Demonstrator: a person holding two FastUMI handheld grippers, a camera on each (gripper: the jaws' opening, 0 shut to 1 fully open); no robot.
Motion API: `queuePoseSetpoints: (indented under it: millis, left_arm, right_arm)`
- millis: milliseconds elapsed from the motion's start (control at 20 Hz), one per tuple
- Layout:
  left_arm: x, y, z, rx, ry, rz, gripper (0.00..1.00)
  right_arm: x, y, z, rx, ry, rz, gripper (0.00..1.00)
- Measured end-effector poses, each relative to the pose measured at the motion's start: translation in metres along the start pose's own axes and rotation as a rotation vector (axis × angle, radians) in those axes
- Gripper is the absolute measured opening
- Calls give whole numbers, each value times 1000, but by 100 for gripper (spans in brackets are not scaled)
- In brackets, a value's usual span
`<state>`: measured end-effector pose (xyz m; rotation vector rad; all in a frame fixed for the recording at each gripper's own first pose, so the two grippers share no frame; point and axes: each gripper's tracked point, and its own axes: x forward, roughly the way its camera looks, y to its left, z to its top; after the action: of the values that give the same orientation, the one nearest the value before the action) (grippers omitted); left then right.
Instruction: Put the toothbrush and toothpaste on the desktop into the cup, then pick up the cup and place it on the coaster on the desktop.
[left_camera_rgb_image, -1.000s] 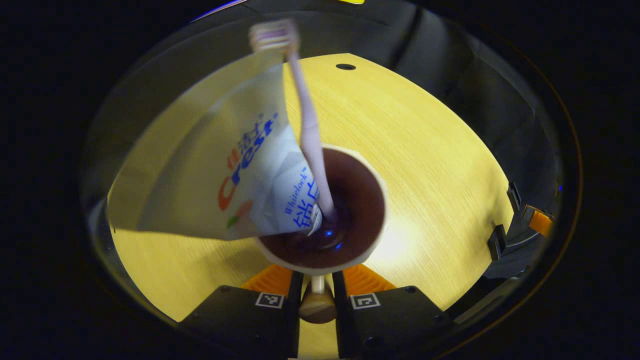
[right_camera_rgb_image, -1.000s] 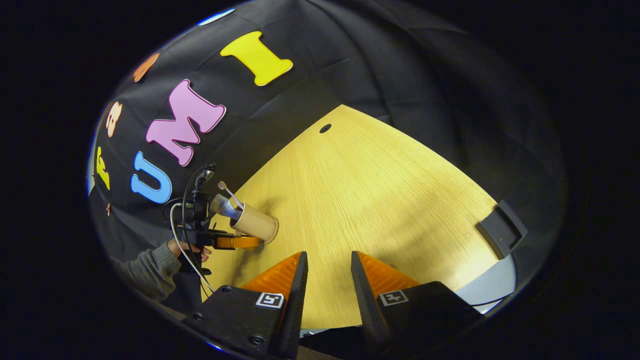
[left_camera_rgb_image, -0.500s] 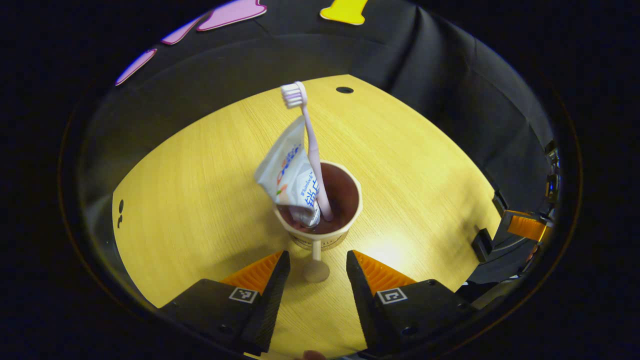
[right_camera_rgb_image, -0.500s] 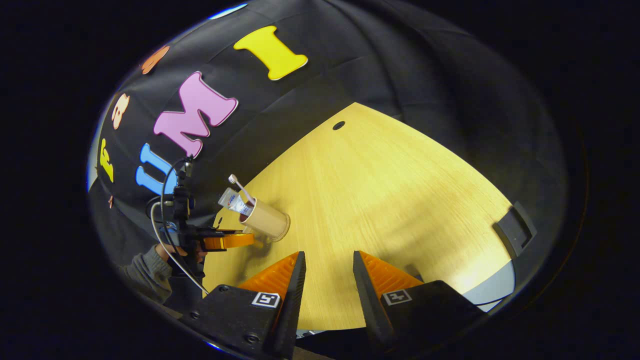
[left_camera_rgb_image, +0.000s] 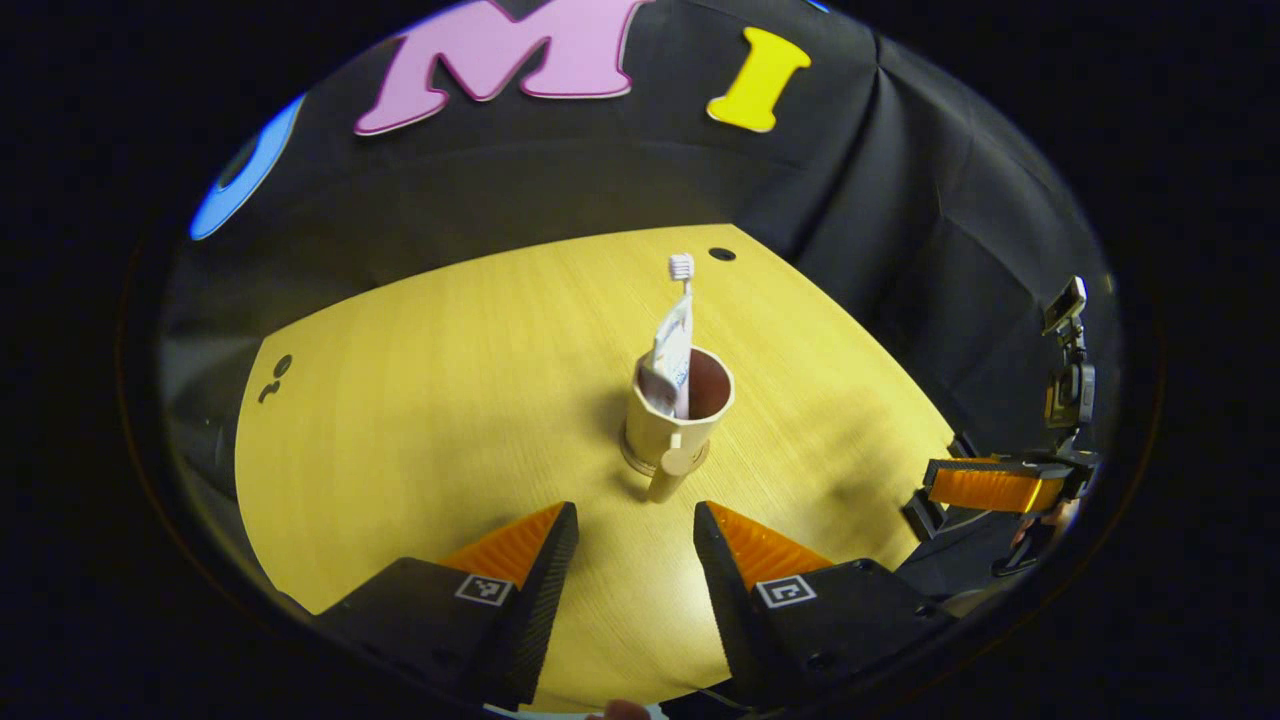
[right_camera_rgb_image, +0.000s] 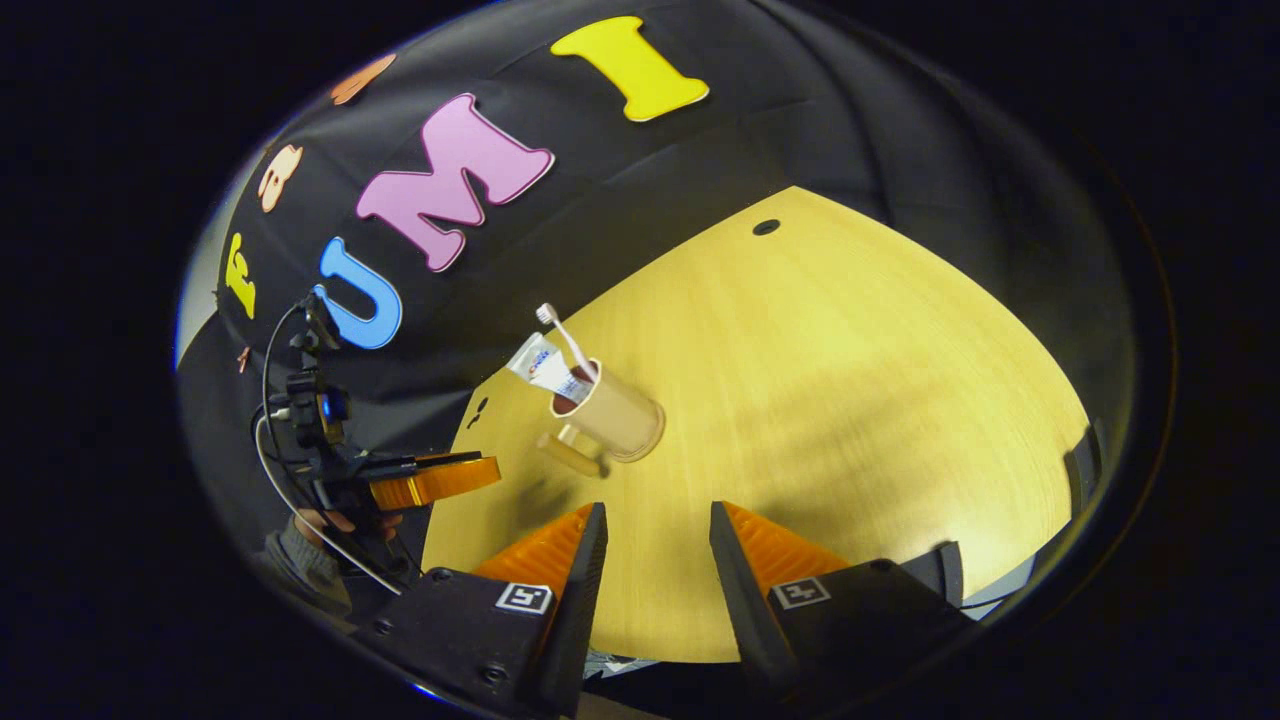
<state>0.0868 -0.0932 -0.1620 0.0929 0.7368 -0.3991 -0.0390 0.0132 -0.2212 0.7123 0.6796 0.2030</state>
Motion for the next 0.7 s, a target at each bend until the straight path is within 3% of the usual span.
queuePoseSetpoints:
  millis: [300,350,400,700]
  left_arm:
    - [-49,40,-20,-172,-145,39,74]
    - [-58,47,-24,-203,-165,48,78]
    - [-64,54,-30,-232,-185,61,78]
    - [-79,74,-50,-310,-211,97,78]
  right_arm:
    - [17,53,-3,-68,32,62,66]
    - [18,60,-4,-78,39,70,51]
    - [20,66,-6,-88,44,77,67]
    - [30,85,-10,-124,71,90,76]
